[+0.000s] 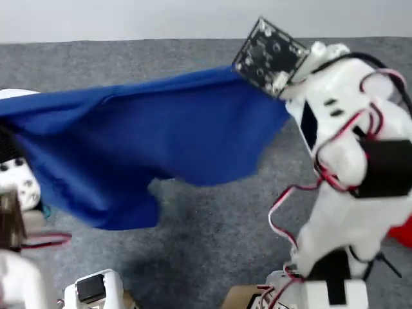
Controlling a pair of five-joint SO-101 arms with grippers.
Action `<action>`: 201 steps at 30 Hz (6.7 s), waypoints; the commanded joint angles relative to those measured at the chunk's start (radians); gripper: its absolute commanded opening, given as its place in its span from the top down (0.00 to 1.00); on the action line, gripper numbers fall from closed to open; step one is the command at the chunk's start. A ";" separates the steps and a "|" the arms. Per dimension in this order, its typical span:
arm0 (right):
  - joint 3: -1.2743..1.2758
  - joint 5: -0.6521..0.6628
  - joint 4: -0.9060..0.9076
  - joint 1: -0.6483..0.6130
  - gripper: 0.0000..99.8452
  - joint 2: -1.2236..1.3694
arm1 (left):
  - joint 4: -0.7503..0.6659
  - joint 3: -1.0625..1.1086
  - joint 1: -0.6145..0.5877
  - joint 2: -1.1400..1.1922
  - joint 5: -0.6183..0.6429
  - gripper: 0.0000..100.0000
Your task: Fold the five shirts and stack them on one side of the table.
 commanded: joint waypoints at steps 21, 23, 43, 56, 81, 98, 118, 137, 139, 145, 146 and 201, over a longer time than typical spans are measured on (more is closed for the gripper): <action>0.143 0.011 -0.058 0.271 0.99 -0.397 | -0.290 -0.122 0.028 0.002 -0.201 1.00; 0.143 0.011 -0.079 0.303 0.99 -0.418 | -0.290 -0.125 0.026 -0.002 -0.218 1.00; 0.307 0.002 0.036 0.312 0.99 -0.460 | -0.140 0.005 0.023 -0.051 -0.249 1.00; 0.784 -0.281 -0.051 -0.117 0.99 -0.449 | 0.098 0.427 -0.423 -0.064 -0.525 1.00; 0.994 -0.463 -0.269 -0.878 0.90 0.108 | 0.051 0.920 -0.508 -0.068 -0.436 1.00; 0.988 -0.457 -0.585 -1.127 0.79 0.367 | 0.133 0.869 -0.440 -0.069 -0.293 1.00; 0.993 -0.457 -0.674 -1.121 0.79 0.412 | 0.130 0.869 -0.437 -0.069 -0.293 1.00; 0.951 -0.465 -0.604 -0.938 0.79 0.424 | 0.137 0.549 -0.437 -0.069 0.112 1.00; 0.951 -0.470 -0.602 -0.938 0.79 0.417 | 0.138 0.562 -0.437 -0.068 0.121 1.00; 0.951 -0.641 -0.601 -0.940 0.79 0.389 | 0.147 0.671 -0.468 -0.069 0.123 1.00; 0.951 -0.667 -0.601 -0.940 0.79 0.384 | 0.150 0.687 -0.496 -0.069 0.123 1.00; 0.933 -0.861 -0.659 -1.170 0.79 0.475 | 0.052 0.862 -0.640 -0.068 0.334 1.00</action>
